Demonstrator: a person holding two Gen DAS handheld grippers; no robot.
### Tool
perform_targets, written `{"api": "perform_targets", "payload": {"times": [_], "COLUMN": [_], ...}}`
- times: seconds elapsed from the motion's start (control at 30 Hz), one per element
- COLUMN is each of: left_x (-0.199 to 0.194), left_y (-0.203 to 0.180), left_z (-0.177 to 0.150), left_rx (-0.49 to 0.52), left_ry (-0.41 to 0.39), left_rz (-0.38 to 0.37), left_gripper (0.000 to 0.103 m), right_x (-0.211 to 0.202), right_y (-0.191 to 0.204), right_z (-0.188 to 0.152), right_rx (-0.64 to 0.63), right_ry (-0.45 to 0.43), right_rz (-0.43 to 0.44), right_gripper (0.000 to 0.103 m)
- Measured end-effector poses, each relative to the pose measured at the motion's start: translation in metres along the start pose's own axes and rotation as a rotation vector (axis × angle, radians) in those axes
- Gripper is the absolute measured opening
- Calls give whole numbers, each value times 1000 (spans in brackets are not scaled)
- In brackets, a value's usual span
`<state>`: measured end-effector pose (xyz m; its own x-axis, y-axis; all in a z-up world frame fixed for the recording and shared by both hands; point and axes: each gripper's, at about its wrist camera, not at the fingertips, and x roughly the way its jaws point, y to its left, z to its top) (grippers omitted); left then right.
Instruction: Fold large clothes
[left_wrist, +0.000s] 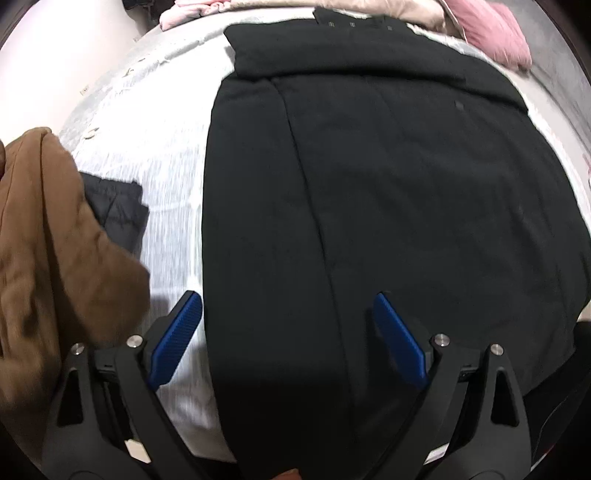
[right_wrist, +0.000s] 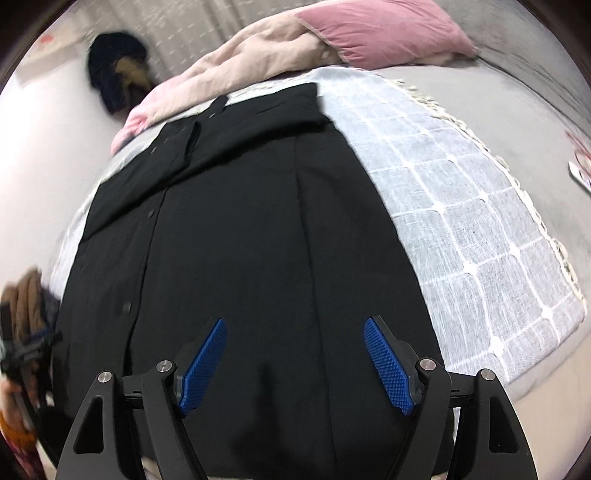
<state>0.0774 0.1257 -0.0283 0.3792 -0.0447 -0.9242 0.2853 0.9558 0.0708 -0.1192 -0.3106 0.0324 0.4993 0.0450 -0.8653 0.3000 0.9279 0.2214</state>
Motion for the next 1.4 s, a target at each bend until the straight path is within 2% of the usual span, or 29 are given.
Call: {"api": "perform_targets", "payload": {"times": [0.13,0.2,0.3,0.4,0.6,0.7,0.83,0.93,1.03,1.13,1.2,1.23,1.3,1.4], "left_x": [6,8,12,17,16,13,7,4,3,1,2,2,0,-11], "left_y": [3,7,15,25,29,28,20,14,17,21,19,19,18,11], "left_z": [-12,-18,-27,-36,-48,-56,-69,-72,-66,-64,-60,-59,-60,-56], "left_rx": [-5,-22,-64,-137,-117,-93,-30,-7,-47,-99,-120,-128,-131,-120], "left_ry": [70,100,154,199,151,138,121,113,110,98,91,85,75,28], "left_rz": [-41,-64,-92,-163,-205,-220,-243,-253,-265,-281,-295,-303,-298,-291], "left_gripper": [94,94,94,94,95,95,94,87,78,64,48,42,29,19], "right_x": [-4,-7,-5,2,26,28,27,22,20,20,19,19,19,14], "right_y": [-9,-27,-49,-63,-80,-79,-75,-76,-74,-69,-71,-72,-73,-75], "right_z": [-4,-9,-12,-18,-23,-24,-29,-36,-42,-46,-49,-51,-53,-56], "right_rx": [-34,7,67,97,154,173,174,176,197,203,232,242,262,286], "right_ry": [17,28,59,89,127,93,67,49,31,10,5,3,-6,-34], "right_rz": [-33,-56,-42,-24,-62,-50,-53,-27,54,79,140,158,185,217], "right_gripper": [78,78,78,78,79,84,84,82,76,67,48,44,26,13]}}
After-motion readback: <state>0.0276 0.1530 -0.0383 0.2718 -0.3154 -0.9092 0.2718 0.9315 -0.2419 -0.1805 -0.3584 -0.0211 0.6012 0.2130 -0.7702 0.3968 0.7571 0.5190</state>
